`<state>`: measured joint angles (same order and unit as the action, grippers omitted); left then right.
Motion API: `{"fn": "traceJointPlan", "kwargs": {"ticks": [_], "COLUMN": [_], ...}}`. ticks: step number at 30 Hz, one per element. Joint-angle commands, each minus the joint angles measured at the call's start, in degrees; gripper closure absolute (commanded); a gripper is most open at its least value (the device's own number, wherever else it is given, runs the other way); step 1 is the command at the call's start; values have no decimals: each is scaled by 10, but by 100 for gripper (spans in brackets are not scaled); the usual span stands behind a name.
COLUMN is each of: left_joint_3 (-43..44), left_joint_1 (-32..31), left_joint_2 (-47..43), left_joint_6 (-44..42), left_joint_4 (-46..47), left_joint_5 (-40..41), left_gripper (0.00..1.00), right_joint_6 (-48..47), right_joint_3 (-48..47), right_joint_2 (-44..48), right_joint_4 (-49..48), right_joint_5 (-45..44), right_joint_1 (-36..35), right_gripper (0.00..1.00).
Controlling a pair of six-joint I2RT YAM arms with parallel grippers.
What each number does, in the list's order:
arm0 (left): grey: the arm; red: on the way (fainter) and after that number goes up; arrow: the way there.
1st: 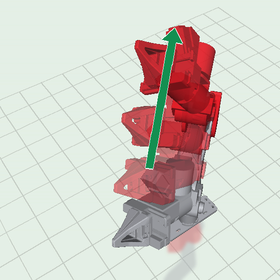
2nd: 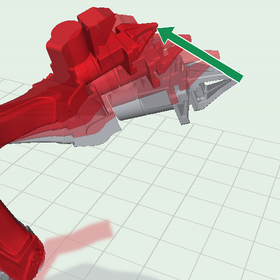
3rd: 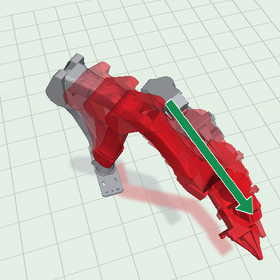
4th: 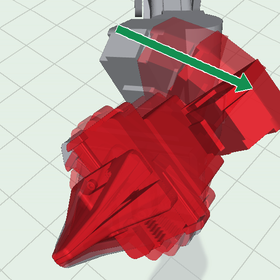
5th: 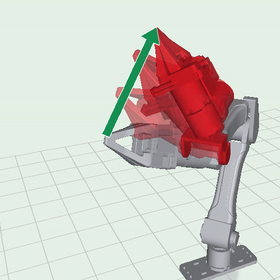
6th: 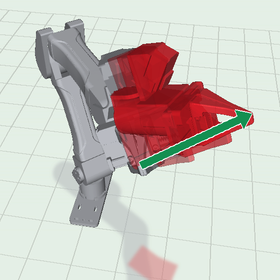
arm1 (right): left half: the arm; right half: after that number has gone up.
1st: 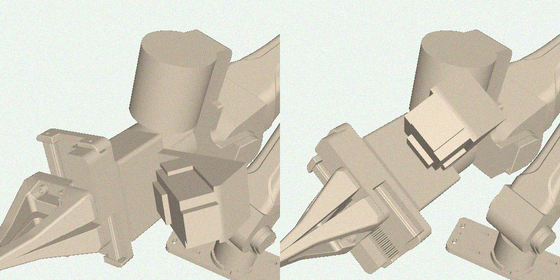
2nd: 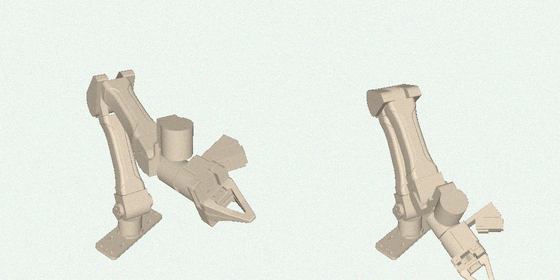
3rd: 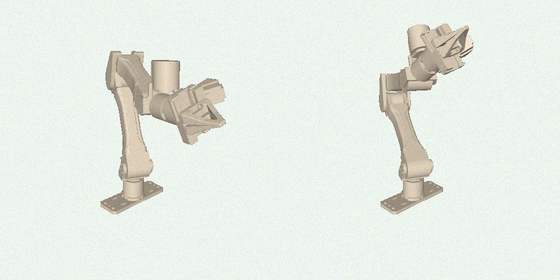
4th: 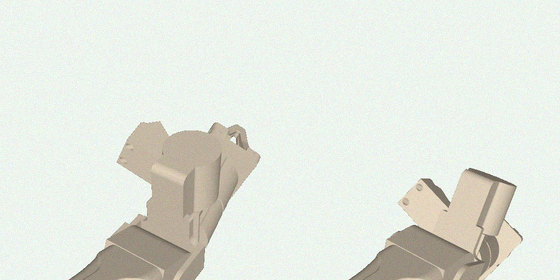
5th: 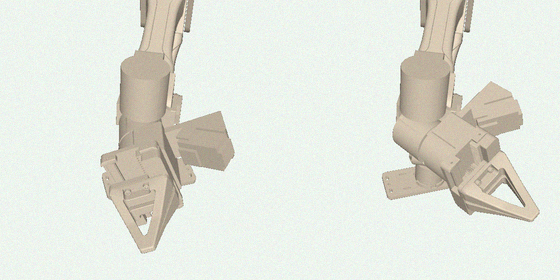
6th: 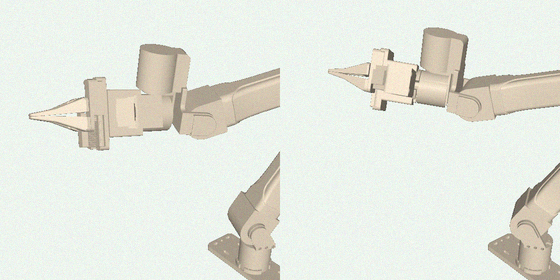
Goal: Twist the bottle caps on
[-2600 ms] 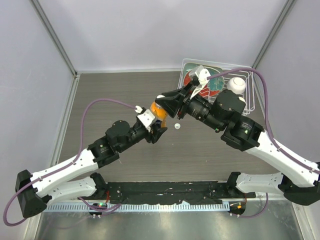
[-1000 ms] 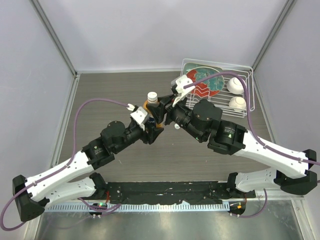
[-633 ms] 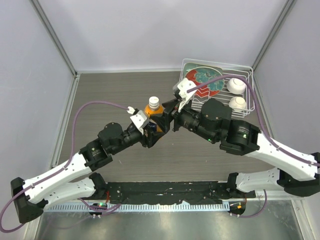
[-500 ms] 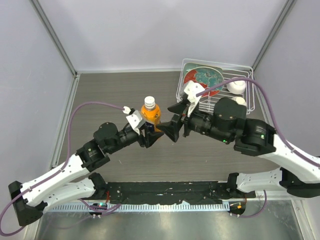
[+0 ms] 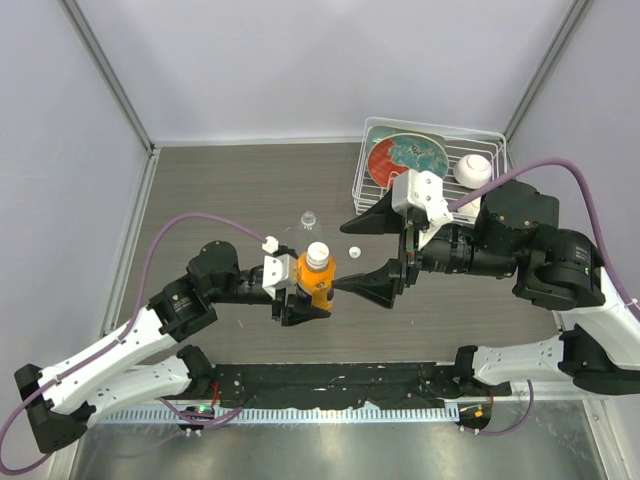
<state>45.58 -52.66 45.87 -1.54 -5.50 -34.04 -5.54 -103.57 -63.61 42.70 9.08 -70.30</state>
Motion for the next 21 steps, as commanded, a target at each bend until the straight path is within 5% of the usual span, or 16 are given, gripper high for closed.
{"fn": "traceJointPlan", "kwargs": {"ticks": [1,7,21], "left_joint_3": [35,44,45], "left_joint_1": [8,8,8], "left_joint_2": [3,12,11], "left_joint_6": [-43,-61,-71], "left_joint_4": [-26,-36,-45], "left_joint_5": [-130,-203,-217], "left_gripper": [46,44,43], "right_joint_6": [-32,-40,-12], "right_joint_3": [-31,-44,-26], "right_joint_2": [-13,-38,-69], "right_joint_4": [6,0,-68], "right_joint_5": [59,106,225], "right_joint_1": [-3,-2,32], "right_gripper": [16,16,23]}}
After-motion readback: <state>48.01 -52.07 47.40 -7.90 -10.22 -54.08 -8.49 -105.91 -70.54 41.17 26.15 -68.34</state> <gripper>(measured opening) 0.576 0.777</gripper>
